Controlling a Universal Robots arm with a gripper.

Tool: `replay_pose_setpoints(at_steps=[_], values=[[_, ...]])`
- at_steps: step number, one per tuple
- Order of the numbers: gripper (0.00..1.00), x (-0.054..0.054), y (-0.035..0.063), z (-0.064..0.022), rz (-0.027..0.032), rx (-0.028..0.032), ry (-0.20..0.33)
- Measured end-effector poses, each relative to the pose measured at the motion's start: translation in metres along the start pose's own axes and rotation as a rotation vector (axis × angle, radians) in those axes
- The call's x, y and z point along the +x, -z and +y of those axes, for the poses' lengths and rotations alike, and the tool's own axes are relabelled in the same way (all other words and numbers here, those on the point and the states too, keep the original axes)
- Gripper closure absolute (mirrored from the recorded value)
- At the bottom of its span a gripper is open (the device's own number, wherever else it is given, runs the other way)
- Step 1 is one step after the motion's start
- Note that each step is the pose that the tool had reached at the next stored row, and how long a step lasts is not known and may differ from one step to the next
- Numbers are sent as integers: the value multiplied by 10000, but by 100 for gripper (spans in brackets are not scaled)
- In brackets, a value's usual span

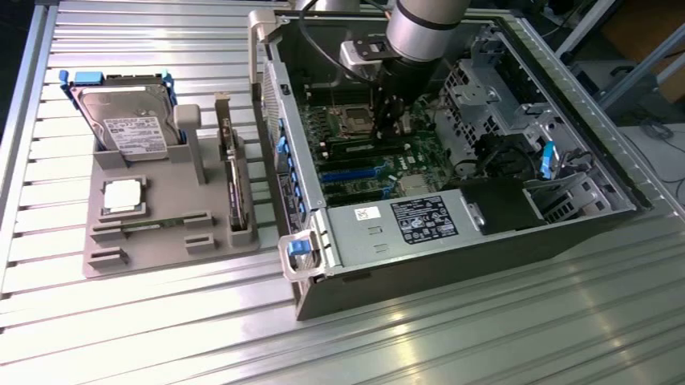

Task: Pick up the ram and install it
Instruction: 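Insert the ram into the slot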

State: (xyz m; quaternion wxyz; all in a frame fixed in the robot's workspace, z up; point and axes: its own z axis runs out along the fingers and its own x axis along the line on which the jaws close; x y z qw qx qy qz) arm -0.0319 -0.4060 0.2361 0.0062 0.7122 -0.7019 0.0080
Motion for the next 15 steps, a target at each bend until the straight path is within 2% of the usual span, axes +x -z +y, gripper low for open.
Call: replay_pose_setpoints(at_steps=[3, 15], values=[[88, -1, 0, 28, 1, 0, 0], [88, 7, -33, 31, 5, -2, -12]])
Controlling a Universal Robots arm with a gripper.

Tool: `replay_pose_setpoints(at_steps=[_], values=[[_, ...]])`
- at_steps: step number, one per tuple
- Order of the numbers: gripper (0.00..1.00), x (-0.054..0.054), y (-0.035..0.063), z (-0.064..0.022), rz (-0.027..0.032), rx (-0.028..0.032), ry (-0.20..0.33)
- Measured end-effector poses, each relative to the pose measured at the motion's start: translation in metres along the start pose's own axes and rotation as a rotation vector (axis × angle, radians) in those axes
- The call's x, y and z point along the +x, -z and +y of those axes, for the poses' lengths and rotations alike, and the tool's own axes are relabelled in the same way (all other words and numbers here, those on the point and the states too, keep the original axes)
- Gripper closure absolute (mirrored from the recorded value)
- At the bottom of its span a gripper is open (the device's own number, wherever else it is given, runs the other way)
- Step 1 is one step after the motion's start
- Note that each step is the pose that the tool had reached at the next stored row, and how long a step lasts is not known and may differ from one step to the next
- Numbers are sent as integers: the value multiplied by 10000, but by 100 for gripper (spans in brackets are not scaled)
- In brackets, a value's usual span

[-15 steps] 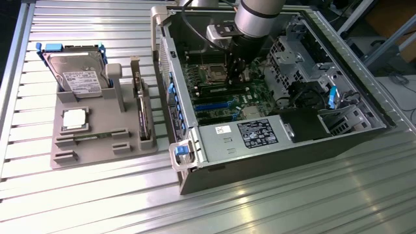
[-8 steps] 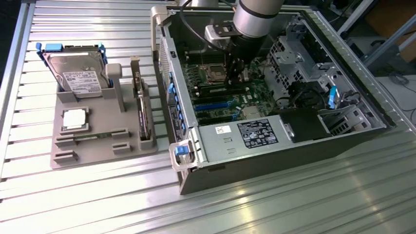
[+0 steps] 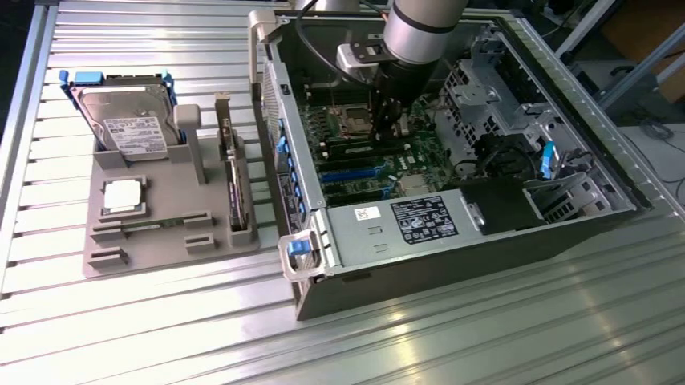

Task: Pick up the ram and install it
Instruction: 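Insert the ram into the slot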

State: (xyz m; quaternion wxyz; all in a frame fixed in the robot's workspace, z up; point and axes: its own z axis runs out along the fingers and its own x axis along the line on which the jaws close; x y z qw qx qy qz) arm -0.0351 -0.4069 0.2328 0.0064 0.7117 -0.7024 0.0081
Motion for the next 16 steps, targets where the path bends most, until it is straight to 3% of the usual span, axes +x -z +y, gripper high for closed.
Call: replay_pose_setpoints(at_steps=[3, 4, 5, 9, 11, 13, 14, 16], values=[[87, 0, -1, 0, -3, 0, 0], [80, 0, -1, 0, -3, 1, 0], [80, 0, -1, 0, -1, 2, 0], [80, -22, 108, 0, 93, 3, -1], [80, -42, 136, -1, 102, 4, 0], [82, -70, 143, -1, 103, 5, -1], [89, -105, 146, -1, 105, 4, -1], [89, -112, 147, -4, 105, 5, 1]])
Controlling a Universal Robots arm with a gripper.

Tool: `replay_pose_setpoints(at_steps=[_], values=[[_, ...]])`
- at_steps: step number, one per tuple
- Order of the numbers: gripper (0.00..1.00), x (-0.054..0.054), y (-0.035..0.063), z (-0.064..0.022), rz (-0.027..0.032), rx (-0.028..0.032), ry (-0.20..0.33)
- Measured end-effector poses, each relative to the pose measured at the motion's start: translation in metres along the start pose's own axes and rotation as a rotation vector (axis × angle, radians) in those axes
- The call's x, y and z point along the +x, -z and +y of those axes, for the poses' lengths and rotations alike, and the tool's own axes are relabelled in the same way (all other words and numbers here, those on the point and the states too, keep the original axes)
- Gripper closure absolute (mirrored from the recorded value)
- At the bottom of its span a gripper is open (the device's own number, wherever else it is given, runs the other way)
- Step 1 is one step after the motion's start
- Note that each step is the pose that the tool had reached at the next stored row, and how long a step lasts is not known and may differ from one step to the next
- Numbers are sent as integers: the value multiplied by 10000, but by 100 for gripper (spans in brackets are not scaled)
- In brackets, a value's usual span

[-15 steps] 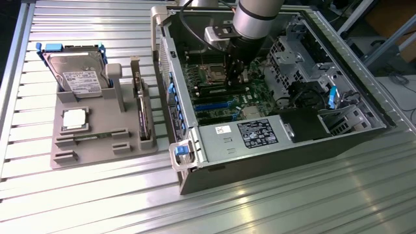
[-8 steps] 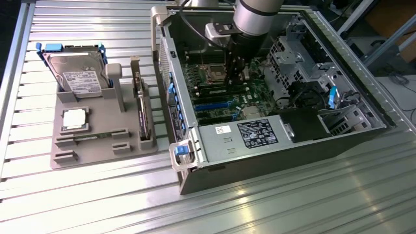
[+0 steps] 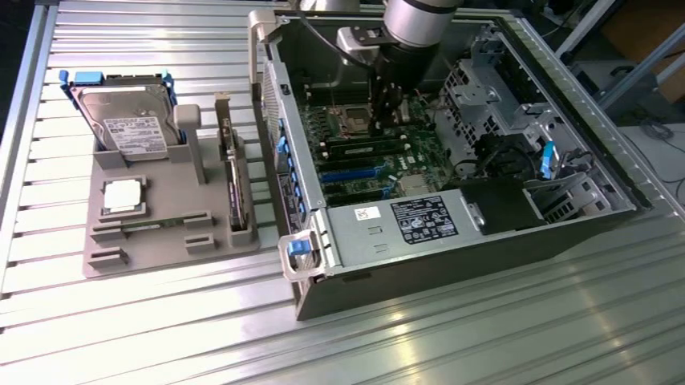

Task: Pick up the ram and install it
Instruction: 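Insert the ram into the slot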

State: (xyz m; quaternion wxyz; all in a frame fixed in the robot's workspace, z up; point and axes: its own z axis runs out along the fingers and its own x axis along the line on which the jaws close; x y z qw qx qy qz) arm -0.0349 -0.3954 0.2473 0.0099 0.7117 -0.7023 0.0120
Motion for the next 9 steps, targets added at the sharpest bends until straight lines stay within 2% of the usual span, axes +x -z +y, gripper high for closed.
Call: replay_pose_setpoints(at_steps=[1, 2, 3, 4, 5, 9], values=[[89, 2, -1, -48, 0, -14, -1], [89, 5, -3, -133, -2, -46, 1], [89, 6, -3, -166, -1, -64, 1], [89, 8, -5, -260, -1, -108, 2], [89, 10, -5, -389, 0, -164, 4], [89, 14, -7, -700, -4, -296, 8]])
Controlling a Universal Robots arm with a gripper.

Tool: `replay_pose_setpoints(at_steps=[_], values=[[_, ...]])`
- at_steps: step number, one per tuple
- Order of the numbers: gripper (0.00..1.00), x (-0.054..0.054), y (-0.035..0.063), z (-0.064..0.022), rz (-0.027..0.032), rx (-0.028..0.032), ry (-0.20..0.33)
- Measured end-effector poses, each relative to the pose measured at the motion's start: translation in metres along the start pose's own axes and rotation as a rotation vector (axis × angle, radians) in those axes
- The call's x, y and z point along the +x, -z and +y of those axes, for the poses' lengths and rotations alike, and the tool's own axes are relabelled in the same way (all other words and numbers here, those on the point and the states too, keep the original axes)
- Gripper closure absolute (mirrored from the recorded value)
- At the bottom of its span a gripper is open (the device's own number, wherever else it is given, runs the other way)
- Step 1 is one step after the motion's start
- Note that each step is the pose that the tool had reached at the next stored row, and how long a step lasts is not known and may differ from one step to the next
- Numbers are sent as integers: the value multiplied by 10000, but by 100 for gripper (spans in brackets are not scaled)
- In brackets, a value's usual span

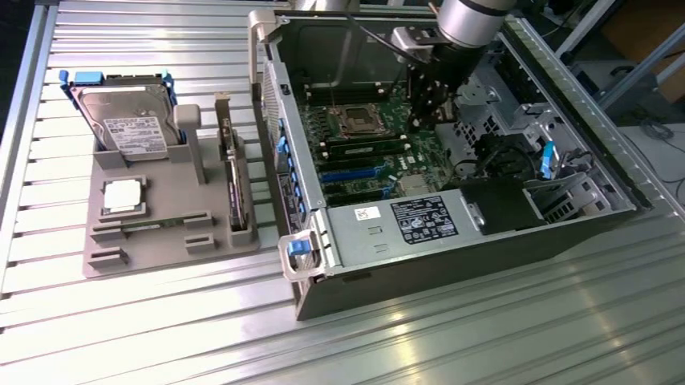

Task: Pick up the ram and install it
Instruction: 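Insert the ram into the slot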

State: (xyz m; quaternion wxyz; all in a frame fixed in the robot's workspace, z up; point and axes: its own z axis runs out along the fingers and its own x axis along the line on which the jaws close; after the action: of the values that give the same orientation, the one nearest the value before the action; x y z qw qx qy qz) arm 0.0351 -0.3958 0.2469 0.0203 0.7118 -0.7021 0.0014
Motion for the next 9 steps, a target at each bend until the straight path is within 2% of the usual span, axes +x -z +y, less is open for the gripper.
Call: replay_pose_setpoints(at_steps=[2, 3, 7, 8, 9], values=[[89, 4, 4, -177, -2, -61, 2], [89, 5, 7, -228, -1, -65, 2], [89, 10, 136, -307, -1, -66, 1], [89, 12, 182, -311, -2, -65, 2], [89, 14, 277, -313, -1, -66, 2]])
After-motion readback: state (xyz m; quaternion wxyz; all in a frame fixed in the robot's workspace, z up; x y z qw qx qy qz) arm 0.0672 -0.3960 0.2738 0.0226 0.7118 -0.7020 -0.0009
